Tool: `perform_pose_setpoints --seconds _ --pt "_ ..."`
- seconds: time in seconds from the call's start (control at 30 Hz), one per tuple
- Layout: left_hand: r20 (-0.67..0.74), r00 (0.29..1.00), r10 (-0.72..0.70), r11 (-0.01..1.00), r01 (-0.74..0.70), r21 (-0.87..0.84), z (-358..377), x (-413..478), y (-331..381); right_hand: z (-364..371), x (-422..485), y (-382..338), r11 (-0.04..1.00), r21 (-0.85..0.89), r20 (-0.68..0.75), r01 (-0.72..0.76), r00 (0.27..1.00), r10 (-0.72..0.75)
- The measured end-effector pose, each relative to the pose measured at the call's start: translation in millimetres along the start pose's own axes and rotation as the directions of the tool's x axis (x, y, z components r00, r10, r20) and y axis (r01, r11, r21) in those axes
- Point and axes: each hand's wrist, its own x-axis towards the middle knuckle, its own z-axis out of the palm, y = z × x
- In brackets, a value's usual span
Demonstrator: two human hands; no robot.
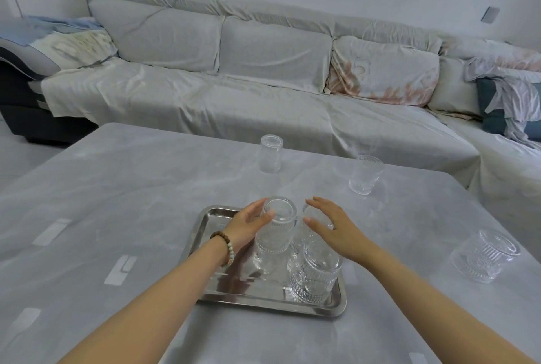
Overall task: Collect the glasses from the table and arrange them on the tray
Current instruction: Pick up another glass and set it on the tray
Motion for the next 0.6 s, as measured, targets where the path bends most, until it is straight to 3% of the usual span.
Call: perform_pose_setpoints --seconds 0.17,0.33,0.6 --pt "-0.061 0.998 -0.014 0.999 0.016 0.039 -24 26 17 -16 38 -3 0.963 0.255 -0.029 -0.084 0.995 0.095" --pt "-0.125 0.989 -0.075 0.997 0.076 0.002 -52 73 39 -23 102 -7 0.796 0.568 0.051 -0.211 0.974 0.223" --pt "-0.186 0.981 -0.057 0.998 0.057 -0.007 -58 164 37 11 207 13 0.731 0.621 0.116 -0.282 0.956 0.269"
